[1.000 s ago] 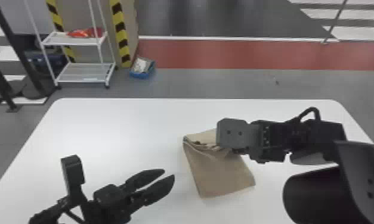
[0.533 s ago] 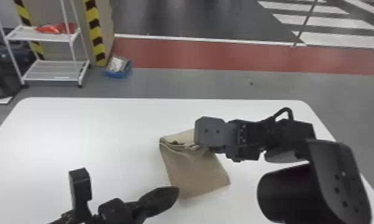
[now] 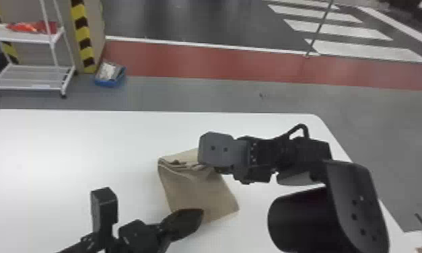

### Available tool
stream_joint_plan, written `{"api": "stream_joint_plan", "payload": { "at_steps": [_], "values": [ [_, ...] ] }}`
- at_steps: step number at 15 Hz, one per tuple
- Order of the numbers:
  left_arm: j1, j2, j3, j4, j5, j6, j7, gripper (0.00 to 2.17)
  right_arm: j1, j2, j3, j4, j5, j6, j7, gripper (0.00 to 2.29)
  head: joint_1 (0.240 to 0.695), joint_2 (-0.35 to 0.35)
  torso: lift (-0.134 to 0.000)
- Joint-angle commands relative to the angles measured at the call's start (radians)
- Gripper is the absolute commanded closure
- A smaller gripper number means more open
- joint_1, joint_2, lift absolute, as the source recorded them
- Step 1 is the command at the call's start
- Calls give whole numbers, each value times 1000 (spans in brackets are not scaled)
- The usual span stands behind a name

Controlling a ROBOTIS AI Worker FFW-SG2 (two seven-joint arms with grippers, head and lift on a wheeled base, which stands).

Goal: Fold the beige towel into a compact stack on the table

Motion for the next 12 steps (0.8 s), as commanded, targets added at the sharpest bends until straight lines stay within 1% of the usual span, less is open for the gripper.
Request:
{"api": "stream_joint_plan", "payload": {
  "at_steps": [1,3,4,6,9,12],
  "values": [
    [-22,-10,-39,38,-35,-8,15,1835,5,-1,0,-8,0,9,3,1713,695,-225,-124],
    [-40,-16,-69,69,-81,-12,33,1835,13,-3,-3,-19,-1,12,3,1713,695,-240,-124],
    [-54,-17,-76,87,-92,-12,36,1835,20,-5,-9,-23,-3,12,3,1713,695,-246,-124],
    [-75,-25,-77,127,-117,-8,45,1835,36,-20,-15,-40,-3,12,3,1713,695,-263,-124],
    [-98,-31,-77,165,-135,-8,59,1835,76,-48,-28,-79,-6,12,3,1713,695,-272,-124],
    [-112,-33,-77,182,-141,-8,59,1835,123,-55,-34,-102,-1,3,3,1713,695,-284,-124]
  ]
}}
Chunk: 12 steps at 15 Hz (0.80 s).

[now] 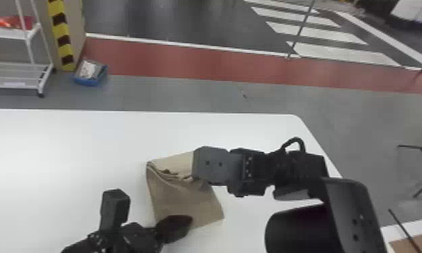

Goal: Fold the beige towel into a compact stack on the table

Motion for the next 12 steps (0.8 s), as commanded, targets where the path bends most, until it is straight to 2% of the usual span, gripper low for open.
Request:
{"api": "stream_joint_plan", "payload": {
  "at_steps": [1,12],
  "values": [
    [-8,-2,0,12,-3,0,-2,1835,40,-6,-1,-15,6,-12,3,1713,695,-285,-124],
    [-8,-2,12,13,-3,0,-3,1835,120,-11,44,-23,51,-21,3,1713,695,-283,-124]
  ]
}}
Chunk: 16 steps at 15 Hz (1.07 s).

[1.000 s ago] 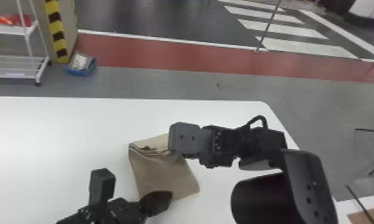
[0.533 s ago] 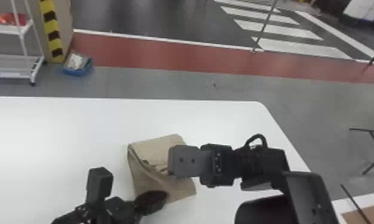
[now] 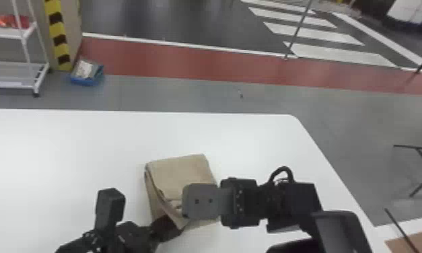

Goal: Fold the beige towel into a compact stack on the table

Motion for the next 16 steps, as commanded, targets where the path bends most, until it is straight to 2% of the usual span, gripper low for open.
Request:
{"api": "stream_joint_plan", "payload": {
  "at_steps": [1,8,10,12,13,16],
  "values": [
    [1,-2,1,0,0,0,0,1835,10,0,5,2,9,0,3,1713,695,-281,-124],
    [1,-2,1,0,2,0,0,1835,35,0,25,9,35,3,3,1686,695,-280,-124],
    [0,-2,1,0,0,0,-2,1835,38,2,25,9,32,31,3,1008,695,-282,-124],
    [0,-2,1,0,0,0,0,1835,46,0,25,8,35,34,3,471,695,-285,-124],
    [-2,-2,1,0,0,0,0,1835,50,0,25,3,35,34,3,319,695,-287,-124],
    [-2,-2,1,0,0,0,0,1835,55,0,22,-25,32,55,3,299,695,-289,-124]
  ]
}}
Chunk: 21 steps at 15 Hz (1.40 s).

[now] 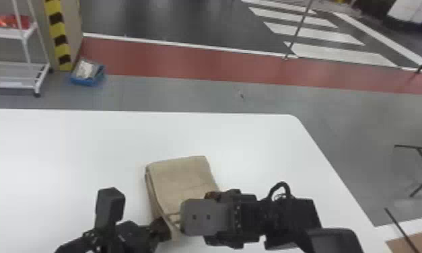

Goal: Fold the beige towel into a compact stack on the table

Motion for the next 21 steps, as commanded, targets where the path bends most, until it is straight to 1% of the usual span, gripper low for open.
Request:
{"api": "stream_joint_plan", "payload": {
  "at_steps": [1,3,4,6,7,8,9,10,11,14,21],
  "values": [
    [0,-2,2,0,0,0,0,1835,2,3,-16,-43,-21,10,3,299,695,-289,-124],
    [0,-2,2,0,0,0,0,1835,0,20,-81,-76,-103,26,3,302,695,-285,-124],
    [0,-2,0,0,0,0,0,1835,-10,37,-119,-76,-142,26,3,350,695,-283,-124],
    [0,-2,-5,0,0,0,0,1835,-44,66,-179,-43,-191,38,3,657,695,-284,-124],
    [0,-2,-6,-2,-5,0,0,1835,-58,81,-200,-13,-195,38,3,1038,695,-286,-124],
    [0,-2,-8,-2,-5,0,0,1835,-70,86,-213,20,-194,35,3,1598,695,-294,-124],
    [0,-2,-8,-3,-6,0,-2,1835,-72,86,-219,49,-182,32,3,1916,695,-300,-124],
    [0,-2,-8,-5,-6,3,-2,1835,-70,84,-219,74,-166,26,3,2013,695,-308,-124],
    [1,0,-9,-5,-8,3,-2,1835,-60,84,-217,83,-168,23,3,2013,695,-315,-124],
    [1,-2,-9,-3,-15,3,-2,1835,-35,86,-194,114,-137,14,3,2013,695,-338,-124],
    [1,-2,-15,-5,-23,12,-2,1835,-1,84,-174,115,-126,10,3,2013,695,-340,-124]
  ]
}}
